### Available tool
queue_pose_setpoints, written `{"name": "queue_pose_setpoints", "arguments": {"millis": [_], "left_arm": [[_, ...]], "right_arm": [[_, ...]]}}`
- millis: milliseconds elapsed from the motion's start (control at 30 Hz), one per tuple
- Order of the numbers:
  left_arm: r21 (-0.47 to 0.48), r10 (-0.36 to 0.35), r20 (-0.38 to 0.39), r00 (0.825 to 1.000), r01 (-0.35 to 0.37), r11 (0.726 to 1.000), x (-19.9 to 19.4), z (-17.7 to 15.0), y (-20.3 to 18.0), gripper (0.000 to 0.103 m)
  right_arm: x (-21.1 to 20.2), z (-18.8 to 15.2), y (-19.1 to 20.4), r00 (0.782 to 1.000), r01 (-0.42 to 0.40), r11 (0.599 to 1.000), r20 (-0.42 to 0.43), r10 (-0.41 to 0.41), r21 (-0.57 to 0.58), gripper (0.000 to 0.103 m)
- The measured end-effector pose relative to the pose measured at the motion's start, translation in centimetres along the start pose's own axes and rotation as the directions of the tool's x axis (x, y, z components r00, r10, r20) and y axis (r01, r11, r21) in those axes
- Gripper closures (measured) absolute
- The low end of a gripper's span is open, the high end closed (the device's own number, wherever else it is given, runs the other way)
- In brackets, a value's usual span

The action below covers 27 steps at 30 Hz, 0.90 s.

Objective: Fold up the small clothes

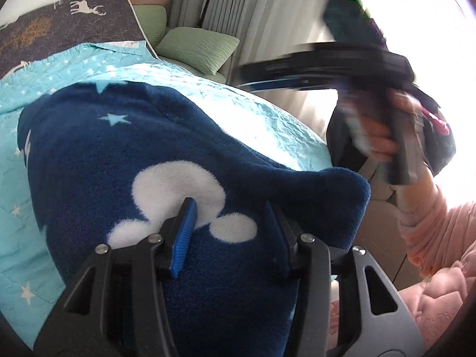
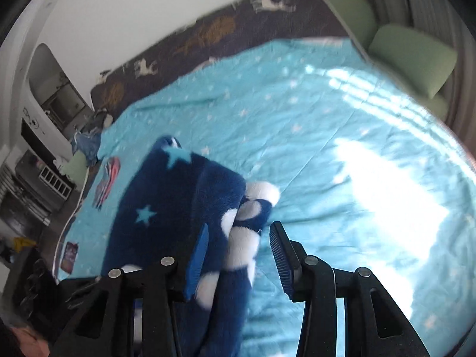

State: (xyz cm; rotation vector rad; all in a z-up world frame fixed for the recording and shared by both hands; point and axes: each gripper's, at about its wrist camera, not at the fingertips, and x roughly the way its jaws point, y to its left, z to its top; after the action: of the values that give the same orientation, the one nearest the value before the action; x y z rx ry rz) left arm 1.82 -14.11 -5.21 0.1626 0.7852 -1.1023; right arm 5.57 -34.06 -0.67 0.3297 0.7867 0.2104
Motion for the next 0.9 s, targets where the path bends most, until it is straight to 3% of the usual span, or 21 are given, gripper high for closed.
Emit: {"name": "queue_pose_setpoints", "arguments": {"millis": [100, 267, 333, 400, 467, 500, 567, 633, 767, 900], "left_arm": [[-0.011, 0.008, 0.008, 1.000, -0.007, 1.000, 0.2, 0.1, 0.2, 0.053], [-0.008, 0.028, 0.002, 1.000, -0.028, 1.000, 0.4, -0.1, -0.1, 0.053], [-0.023, 0.028, 0.002, 1.000, -0.028, 0.999, 0.3, 0.0, 0.0, 0.053], [-0.027, 0.034, 0.004, 0.999, -0.034, 0.999, 0.3, -0.1, 0.1, 0.053], [-0.030, 0.040, 0.004, 0.999, -0.040, 0.999, 0.4, -0.1, 0.0, 0.053], [-0.030, 0.040, 0.001, 0.999, -0.040, 0.999, 0.4, -0.2, -0.2, 0.053], [-0.020, 0.051, 0.002, 0.999, -0.051, 0.998, 0.4, -0.3, -0.5, 0.052], [-0.003, 0.065, 0.011, 0.998, -0.065, 0.998, 0.4, -0.4, -0.8, 0.048], [-0.004, 0.075, 0.012, 0.997, -0.075, 0.997, 0.4, -0.3, -0.9, 0.047], [-0.020, 0.070, 0.016, 0.997, -0.070, 0.997, 0.3, -0.1, -0.5, 0.046]], "right_arm": [[-4.0, -2.3, 3.5, 0.991, -0.134, 0.985, -0.014, 0.133, -0.106, 0.059], [-6.6, -6.4, 8.3, 0.973, -0.232, 0.935, -0.061, 0.224, -0.267, 0.059], [-6.0, -8.3, 7.9, 0.982, -0.183, 0.943, -0.098, 0.162, -0.278, 0.059], [-3.1, -9.2, 6.6, 0.987, -0.047, 0.964, -0.160, 0.005, -0.263, 0.059], [0.0, -10.1, 5.0, 0.962, 0.113, 0.961, -0.213, -0.169, -0.253, 0.059], [1.9, -10.7, 4.0, 0.940, 0.166, 0.957, -0.257, -0.227, -0.239, 0.053], [4.1, -11.7, 2.8, 0.931, 0.139, 0.975, -0.312, -0.188, -0.173, 0.050], [4.7, -12.0, 2.4, 0.937, 0.120, 0.983, -0.311, -0.158, -0.136, 0.050], [3.6, -11.4, 2.6, 0.940, 0.121, 0.979, -0.299, -0.165, -0.162, 0.050], [-1.0, -10.2, 3.6, 0.969, 0.120, 0.978, -0.195, -0.153, -0.173, 0.050]]}}
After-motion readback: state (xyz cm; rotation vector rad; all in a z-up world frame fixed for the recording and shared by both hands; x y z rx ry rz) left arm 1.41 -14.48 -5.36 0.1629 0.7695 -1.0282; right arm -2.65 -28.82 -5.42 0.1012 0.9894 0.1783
